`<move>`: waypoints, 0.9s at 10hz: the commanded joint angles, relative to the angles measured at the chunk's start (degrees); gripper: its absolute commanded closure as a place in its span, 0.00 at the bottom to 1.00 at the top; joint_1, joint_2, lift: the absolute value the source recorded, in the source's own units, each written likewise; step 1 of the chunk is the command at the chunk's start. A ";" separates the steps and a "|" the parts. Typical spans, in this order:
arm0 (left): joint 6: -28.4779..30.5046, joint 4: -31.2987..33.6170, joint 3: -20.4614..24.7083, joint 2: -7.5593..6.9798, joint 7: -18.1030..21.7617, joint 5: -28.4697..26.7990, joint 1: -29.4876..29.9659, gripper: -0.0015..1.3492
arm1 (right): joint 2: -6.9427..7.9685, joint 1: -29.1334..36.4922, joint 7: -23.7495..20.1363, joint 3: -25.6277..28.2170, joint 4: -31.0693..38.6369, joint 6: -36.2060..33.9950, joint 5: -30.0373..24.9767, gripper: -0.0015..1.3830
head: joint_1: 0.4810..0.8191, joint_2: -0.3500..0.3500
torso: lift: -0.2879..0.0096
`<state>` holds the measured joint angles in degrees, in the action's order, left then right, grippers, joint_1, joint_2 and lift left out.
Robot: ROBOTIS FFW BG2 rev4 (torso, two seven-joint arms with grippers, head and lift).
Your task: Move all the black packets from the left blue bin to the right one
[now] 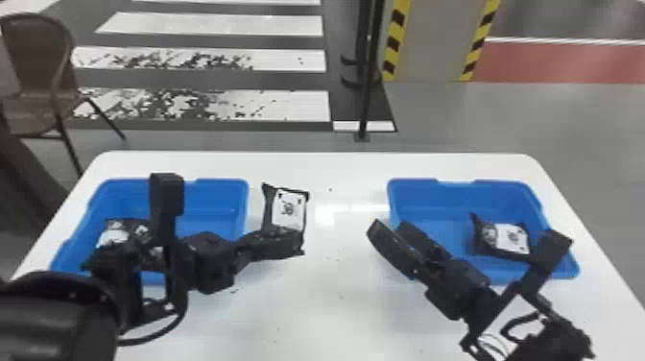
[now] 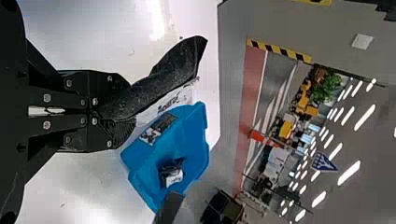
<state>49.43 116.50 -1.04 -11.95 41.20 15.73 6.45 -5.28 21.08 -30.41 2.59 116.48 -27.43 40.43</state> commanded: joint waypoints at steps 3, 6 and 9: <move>-8.09 -9.27 -3.76 -0.71 6.00 4.38 -4.91 0.86 | -1.40 -4.07 0.00 -2.94 -4.05 -4.49 10.75 0.13 | 0.63 0.49 | 0.50; -6.12 -11.94 -6.73 -0.71 8.11 8.15 -6.46 0.86 | -3.42 -8.99 0.53 -5.34 -8.69 -4.35 11.78 0.13 | 0.63 0.48 | 0.50; -5.84 -11.94 -8.79 -0.71 8.46 8.15 -6.88 0.86 | -4.74 -11.80 0.79 -5.68 -13.90 -4.21 11.67 0.13 | 0.63 0.43 | 0.50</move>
<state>43.60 104.56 -9.53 -12.66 49.66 23.78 -0.38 -9.83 9.63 -29.61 -3.07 103.44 -31.64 51.95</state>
